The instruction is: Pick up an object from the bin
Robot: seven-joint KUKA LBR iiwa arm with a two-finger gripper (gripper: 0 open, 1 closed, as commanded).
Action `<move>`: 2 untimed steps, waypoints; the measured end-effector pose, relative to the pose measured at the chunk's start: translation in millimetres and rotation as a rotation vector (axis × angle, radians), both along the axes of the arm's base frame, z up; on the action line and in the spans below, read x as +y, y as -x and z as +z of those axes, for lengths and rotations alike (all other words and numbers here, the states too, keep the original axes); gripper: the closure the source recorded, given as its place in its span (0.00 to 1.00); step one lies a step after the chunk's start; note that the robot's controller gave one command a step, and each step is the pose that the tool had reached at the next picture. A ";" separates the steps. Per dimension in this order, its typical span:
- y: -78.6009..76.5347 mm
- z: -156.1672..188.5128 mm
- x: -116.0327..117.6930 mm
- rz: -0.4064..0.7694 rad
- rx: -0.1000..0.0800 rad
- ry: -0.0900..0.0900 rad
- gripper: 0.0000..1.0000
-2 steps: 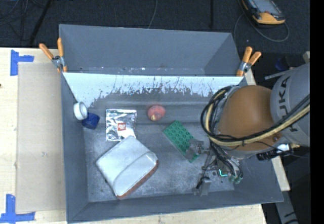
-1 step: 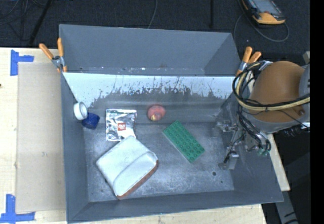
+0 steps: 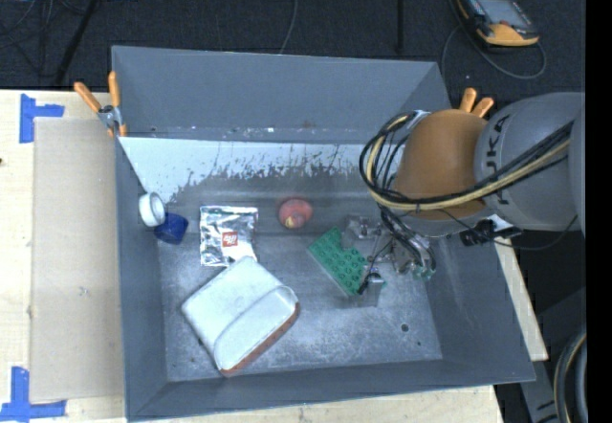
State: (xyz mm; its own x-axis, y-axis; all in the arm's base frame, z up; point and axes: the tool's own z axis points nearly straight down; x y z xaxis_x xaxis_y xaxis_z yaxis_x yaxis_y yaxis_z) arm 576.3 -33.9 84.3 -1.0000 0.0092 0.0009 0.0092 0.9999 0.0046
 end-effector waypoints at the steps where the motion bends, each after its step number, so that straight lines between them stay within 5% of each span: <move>1: 0.3 2.7 -4.2 -0.005 -0.001 0.004 1.00; 2: 40.0 58.0 -75.6 0.122 -0.003 0.008 1.00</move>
Offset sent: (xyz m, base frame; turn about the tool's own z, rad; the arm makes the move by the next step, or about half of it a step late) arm 0.0000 0.0000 0.0000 0.0000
